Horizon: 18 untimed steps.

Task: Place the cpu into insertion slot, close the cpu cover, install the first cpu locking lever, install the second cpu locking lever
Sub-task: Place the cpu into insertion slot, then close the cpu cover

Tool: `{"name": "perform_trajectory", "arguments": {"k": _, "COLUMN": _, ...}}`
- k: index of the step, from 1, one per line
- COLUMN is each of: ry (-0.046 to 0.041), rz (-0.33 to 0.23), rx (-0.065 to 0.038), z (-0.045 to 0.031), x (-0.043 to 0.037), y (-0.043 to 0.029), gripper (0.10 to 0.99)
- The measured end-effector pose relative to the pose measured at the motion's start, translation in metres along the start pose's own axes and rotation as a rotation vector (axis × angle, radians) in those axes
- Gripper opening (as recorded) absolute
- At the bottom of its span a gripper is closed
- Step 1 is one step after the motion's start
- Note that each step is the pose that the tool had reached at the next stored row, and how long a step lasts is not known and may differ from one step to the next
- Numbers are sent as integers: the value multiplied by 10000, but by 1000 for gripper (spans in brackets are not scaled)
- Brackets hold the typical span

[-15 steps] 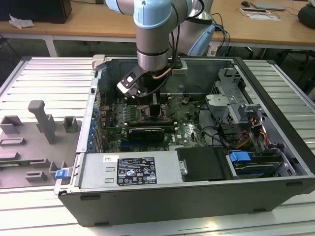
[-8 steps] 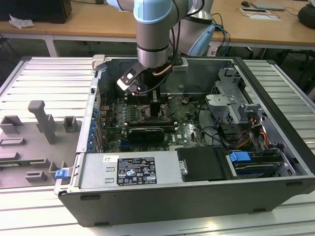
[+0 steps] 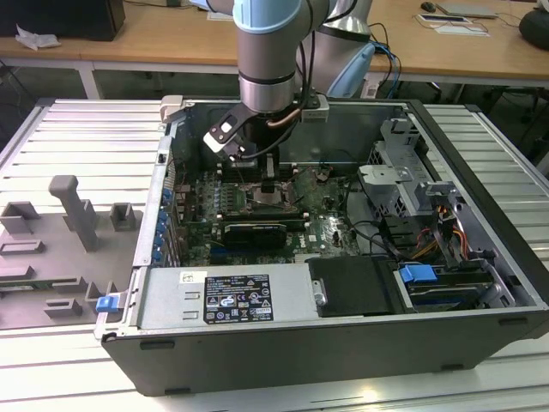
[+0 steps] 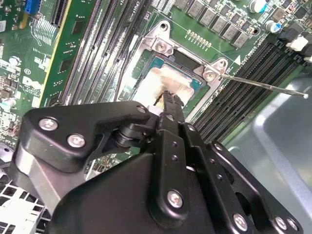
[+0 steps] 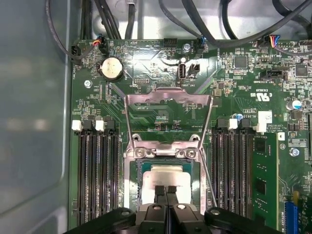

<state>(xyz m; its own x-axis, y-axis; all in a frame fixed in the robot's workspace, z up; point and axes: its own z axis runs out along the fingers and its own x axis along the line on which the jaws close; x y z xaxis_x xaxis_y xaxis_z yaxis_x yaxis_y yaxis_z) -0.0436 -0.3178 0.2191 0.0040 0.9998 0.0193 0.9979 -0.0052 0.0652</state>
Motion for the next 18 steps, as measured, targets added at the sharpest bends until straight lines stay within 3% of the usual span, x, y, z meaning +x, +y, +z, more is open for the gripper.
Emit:
{"name": "perform_trajectory", "arguments": {"k": 7, "ry": -1, "rz": 0, "rx": 0, "z": -54, "x": 1, "y": 4, "gripper": 106}}
{"name": "perform_trajectory", "arguments": {"k": 14, "ry": 1, "rz": -3, "rx": 1, "z": -172, "x": 4, "y": 14, "gripper": 106}}
{"name": "perform_trajectory", "arguments": {"k": 15, "ry": -1, "rz": 2, "rx": 54, "z": -163, "x": 4, "y": 159, "gripper": 106}}
{"name": "perform_trajectory", "arguments": {"k": 16, "ry": 0, "rz": 2, "rx": 65, "z": -187, "x": 5, "y": 184, "gripper": 106}}
{"name": "perform_trajectory", "arguments": {"k": 18, "ry": 0, "rz": 1, "rx": 65, "z": -513, "x": 11, "y": 208, "gripper": 106}}
